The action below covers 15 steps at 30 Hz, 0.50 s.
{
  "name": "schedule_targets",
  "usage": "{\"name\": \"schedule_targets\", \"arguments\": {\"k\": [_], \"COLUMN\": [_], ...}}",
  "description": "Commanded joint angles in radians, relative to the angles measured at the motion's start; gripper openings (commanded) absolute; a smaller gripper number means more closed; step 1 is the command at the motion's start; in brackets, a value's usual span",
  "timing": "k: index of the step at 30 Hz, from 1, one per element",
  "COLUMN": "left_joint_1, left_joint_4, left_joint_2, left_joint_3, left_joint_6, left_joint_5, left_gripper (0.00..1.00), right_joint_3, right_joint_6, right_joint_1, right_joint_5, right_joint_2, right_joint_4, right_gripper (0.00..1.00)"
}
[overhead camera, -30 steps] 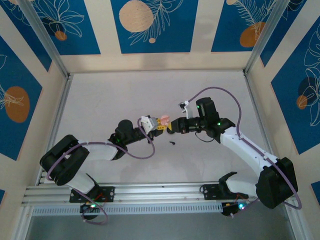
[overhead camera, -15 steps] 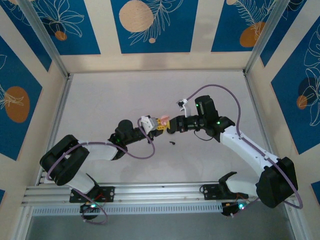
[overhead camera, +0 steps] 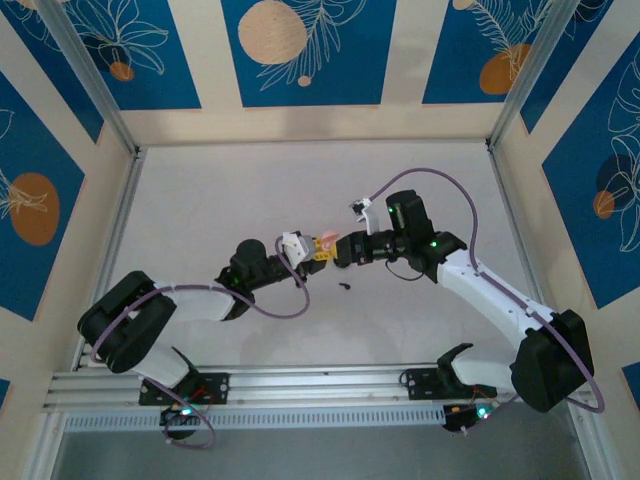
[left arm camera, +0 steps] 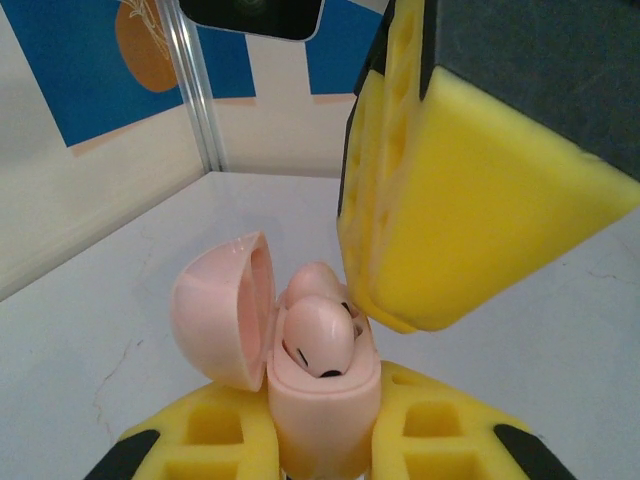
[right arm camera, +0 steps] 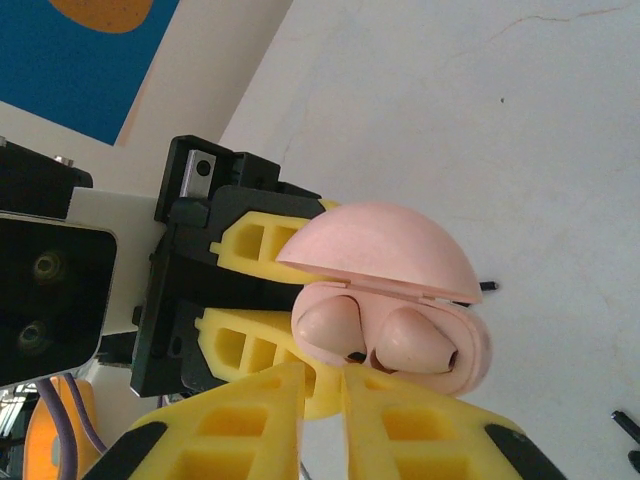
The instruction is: Insert wireless bluetooth earbuds into charging case
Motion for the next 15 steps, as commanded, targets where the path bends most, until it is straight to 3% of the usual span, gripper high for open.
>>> {"name": "schedule_targets", "arguments": {"k": [1,3,9,15], "left_joint_1": [-0.014,-0.014,-0.016,-0.021], "left_joint_4": [0.012,0.014,0.053,0.052], "left_joint_2": [-0.027,-0.027,-0.022,-0.033], "left_joint_3": [0.016,0.017,0.028,0.046], "left_joint_6": [0.021,0.019,-0.047,-0.089], "left_joint_5": [0.025,0.037,0.124,0.186], "left_gripper": [0.05,0.05,0.05,0.05], "right_joint_3": [0.025,0.015,-0.004,0.002], "right_joint_6": [-0.036,-0.049,-0.112,-0.165], "right_joint_1": [0.000,-0.014,-0.115,-0.212], "right_joint_5": [0.003,-0.013,-0.094,-0.270], "right_joint_2": [-0.028,-0.064,-0.152,-0.129], "right_joint_4": [-0.024,-0.019,-0.047,-0.064], "right_gripper": [0.19,0.23,0.49,0.61]}}
